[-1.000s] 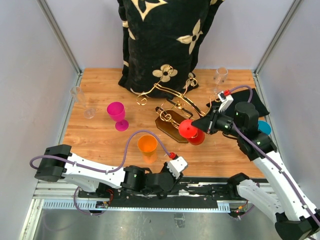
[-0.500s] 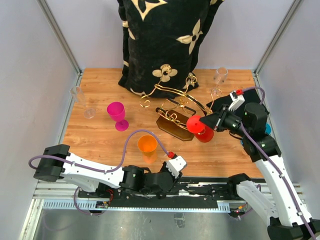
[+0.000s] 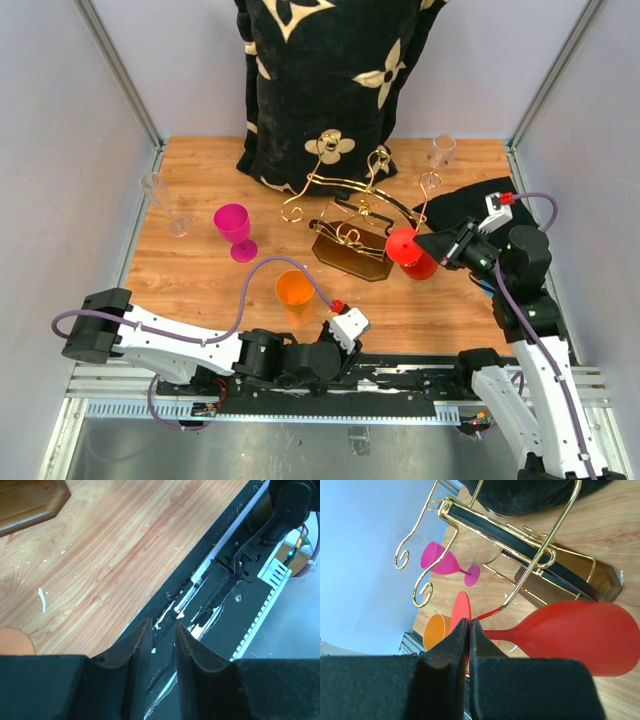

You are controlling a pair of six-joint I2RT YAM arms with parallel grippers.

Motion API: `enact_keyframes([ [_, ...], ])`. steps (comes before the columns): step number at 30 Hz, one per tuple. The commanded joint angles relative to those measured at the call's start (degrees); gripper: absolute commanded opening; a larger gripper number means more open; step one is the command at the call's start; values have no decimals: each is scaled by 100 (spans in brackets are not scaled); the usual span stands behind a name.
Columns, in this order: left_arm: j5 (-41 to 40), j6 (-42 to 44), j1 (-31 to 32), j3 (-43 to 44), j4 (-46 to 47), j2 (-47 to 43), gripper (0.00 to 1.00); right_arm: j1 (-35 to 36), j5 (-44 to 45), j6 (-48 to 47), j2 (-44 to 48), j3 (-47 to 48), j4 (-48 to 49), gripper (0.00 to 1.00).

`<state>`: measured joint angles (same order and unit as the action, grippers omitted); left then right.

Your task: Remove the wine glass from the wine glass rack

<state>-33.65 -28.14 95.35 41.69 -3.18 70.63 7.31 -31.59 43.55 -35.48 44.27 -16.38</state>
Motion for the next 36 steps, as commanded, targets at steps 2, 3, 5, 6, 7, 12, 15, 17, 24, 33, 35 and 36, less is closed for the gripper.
enact_keyframes([
  [2, -221, -47, 36, -37, 44, -293, 31, -192, 234, -43, 233, 58, -328, 1],
  [3, -247, -51, 36, -45, 50, -340, 31, -202, 260, -74, 261, 82, -402, 1],
  [5, -279, -51, 36, -62, 54, -445, 31, -229, 283, -79, 317, 89, -471, 1],
  [6, -290, -63, 41, -76, 60, -486, 31, -238, 289, -63, 344, 78, -478, 0],
  [7, -307, -72, 37, -89, 57, -533, 31, -245, 309, -45, 389, 63, -506, 1],
  [12, -343, -130, 36, -189, 66, -716, 31, -272, 571, 119, 610, -29, -566, 1],
  [15, -387, -156, 38, -229, 67, -792, 31, -274, 763, 277, 743, -76, -583, 1],
  [17, -393, -162, 37, -237, 74, -813, 31, -282, 929, 367, 839, -118, -611, 1],
  [24, -388, -131, 37, -226, 111, -754, 31, -283, 735, 666, 564, -313, 13, 1],
  [33, -388, -170, 36, -205, 27, -752, 31, -301, 833, 931, 144, -377, 816, 1],
  [35, -387, -174, 36, -205, 12, -773, 31, -330, 981, 934, 138, -354, 840, 1],
  [36, -388, -174, 37, -205, 14, -774, 31, -360, 1011, 948, 132, -345, 887, 1],
])
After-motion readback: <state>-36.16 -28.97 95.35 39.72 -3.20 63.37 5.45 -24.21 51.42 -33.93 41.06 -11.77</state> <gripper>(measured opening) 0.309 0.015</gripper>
